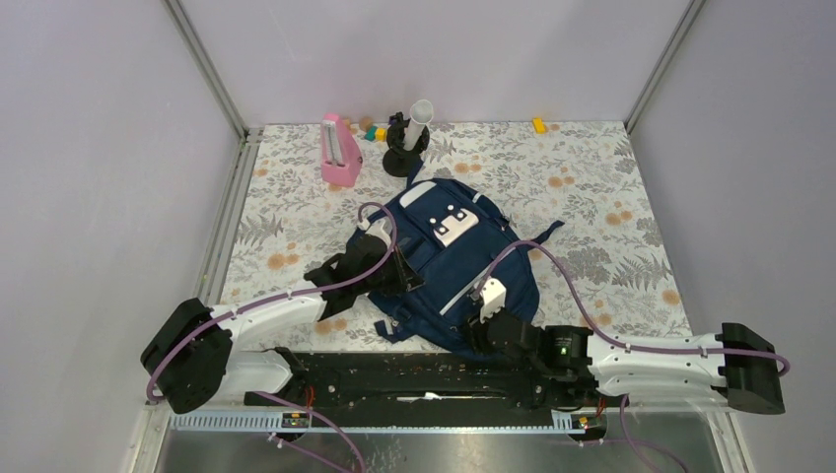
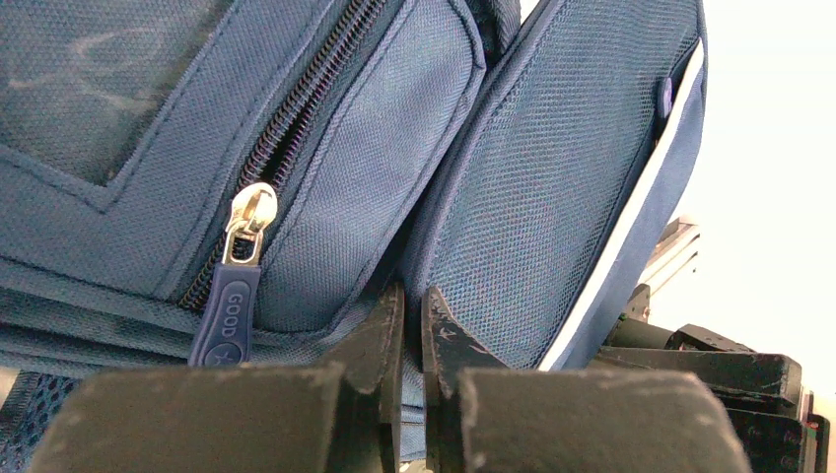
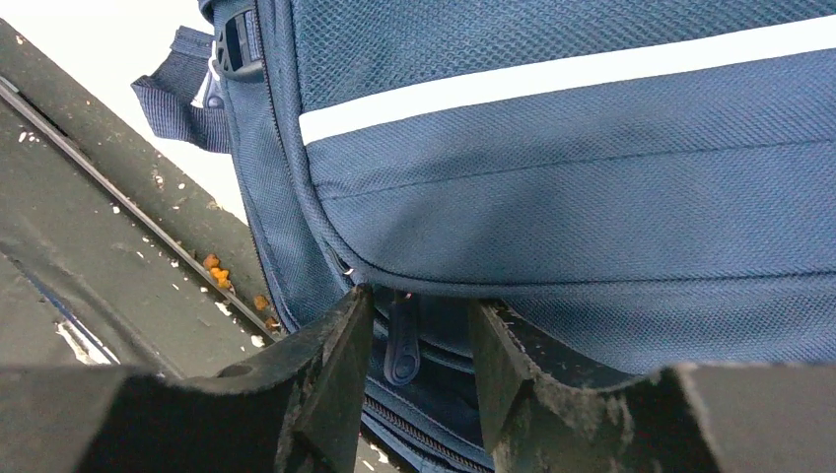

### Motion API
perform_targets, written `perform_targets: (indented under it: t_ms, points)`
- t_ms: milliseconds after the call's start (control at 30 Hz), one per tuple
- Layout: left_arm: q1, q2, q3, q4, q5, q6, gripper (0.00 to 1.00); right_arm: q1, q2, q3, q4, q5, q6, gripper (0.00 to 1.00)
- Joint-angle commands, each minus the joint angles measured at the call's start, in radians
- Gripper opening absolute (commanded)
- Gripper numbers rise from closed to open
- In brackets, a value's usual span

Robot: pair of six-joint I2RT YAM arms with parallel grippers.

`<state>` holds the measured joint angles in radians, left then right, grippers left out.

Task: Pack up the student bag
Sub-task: Zip the student bag at the center of the board.

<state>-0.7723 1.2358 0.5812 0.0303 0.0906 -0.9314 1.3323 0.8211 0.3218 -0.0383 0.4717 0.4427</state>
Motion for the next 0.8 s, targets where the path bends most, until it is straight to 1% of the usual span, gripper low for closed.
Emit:
perform_targets:
  t_ms: [0, 67, 133, 200, 233, 300, 333, 367, 533, 667, 767]
  points:
    - [0.03, -0.011, 0.02, 0.001, -0.067, 0.025, 0.0, 0.026, 0.053, 0.05, 0.0, 0.099, 0.019, 0.49]
    - [0.032, -0.01, 0.022, 0.001, -0.065, 0.027, 0.0, 0.029, 0.074, 0.062, -0.003, 0.114, 0.026, 0.48]
    - [0.036, -0.011, 0.02, -0.003, -0.069, 0.032, 0.0, 0.029, 0.091, 0.068, -0.005, 0.132, 0.042, 0.45]
    - [0.044, -0.016, 0.017, -0.008, -0.068, 0.035, 0.0, 0.028, 0.101, 0.069, -0.016, 0.156, 0.066, 0.39]
    - [0.049, -0.019, 0.014, -0.011, -0.068, 0.037, 0.0, 0.028, 0.101, 0.065, -0.017, 0.164, 0.074, 0.33]
    - [0.06, -0.025, 0.013, -0.02, -0.066, 0.042, 0.0, 0.028, 0.093, 0.053, -0.021, 0.187, 0.087, 0.12]
    - [0.064, -0.027, 0.014, -0.026, -0.063, 0.051, 0.0, 0.028, 0.086, 0.048, -0.03, 0.202, 0.088, 0.05]
    - [0.068, -0.028, 0.016, -0.028, -0.063, 0.06, 0.0, 0.029, 0.079, 0.045, -0.042, 0.218, 0.088, 0.0]
    - [0.093, -0.041, 0.012, -0.069, -0.078, 0.093, 0.0, 0.025, 0.048, 0.045, -0.076, 0.287, 0.073, 0.0]
    - [0.12, -0.049, -0.003, -0.071, -0.077, 0.1, 0.0, -0.016, 0.052, 0.045, -0.075, 0.269, 0.063, 0.0]
    - [0.135, -0.052, -0.009, -0.075, -0.074, 0.111, 0.0, -0.065, 0.048, 0.035, -0.055, 0.222, 0.048, 0.0]
